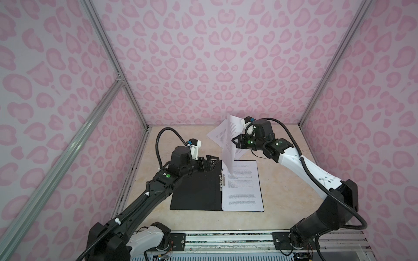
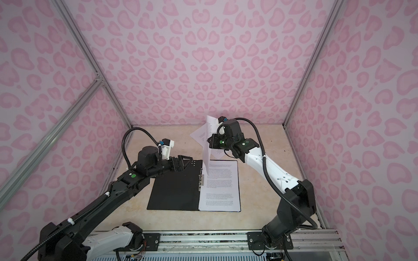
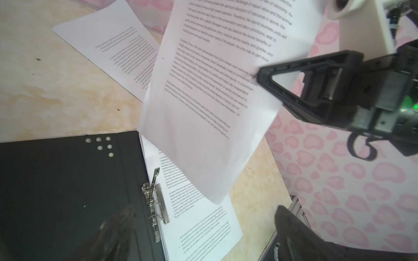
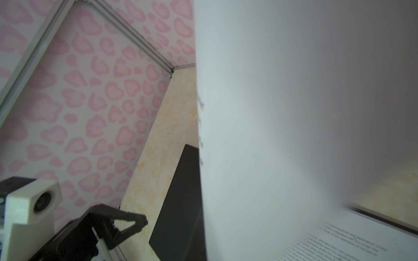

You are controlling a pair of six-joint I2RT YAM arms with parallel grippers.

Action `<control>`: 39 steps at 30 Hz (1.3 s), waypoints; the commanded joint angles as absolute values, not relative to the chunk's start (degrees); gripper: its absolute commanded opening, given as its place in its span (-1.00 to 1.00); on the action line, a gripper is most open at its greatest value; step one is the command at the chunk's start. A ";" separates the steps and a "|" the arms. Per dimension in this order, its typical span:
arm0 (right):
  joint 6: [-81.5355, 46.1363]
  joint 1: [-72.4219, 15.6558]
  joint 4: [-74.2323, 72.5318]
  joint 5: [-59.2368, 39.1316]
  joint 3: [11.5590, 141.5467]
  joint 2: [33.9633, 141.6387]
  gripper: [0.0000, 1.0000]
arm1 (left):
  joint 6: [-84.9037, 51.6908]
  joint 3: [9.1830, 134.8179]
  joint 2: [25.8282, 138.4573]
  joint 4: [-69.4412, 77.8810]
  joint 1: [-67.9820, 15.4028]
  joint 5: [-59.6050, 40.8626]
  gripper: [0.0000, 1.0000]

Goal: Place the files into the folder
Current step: 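Carry the sheet over the folder with the right gripper while the left withdraws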

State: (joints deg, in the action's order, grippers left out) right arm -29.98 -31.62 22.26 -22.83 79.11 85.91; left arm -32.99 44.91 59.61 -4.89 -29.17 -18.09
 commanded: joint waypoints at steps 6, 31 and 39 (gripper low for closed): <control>-32.16 -35.84 28.91 -30.85 66.87 70.54 -1.00 | -27.19 32.69 45.98 1.11 -29.84 -3.52 0.95; -13.39 -25.28 37.98 -8.02 59.00 84.10 -1.00 | -27.99 31.86 53.02 3.07 -29.89 -8.32 0.95; -7.88 -27.53 35.66 -10.36 59.20 86.97 -1.00 | -28.12 31.73 53.17 3.47 -29.88 -8.70 0.95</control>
State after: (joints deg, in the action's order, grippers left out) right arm -11.18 -26.89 36.67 -9.74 59.02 86.54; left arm -28.47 31.31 53.32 1.04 -29.95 -8.60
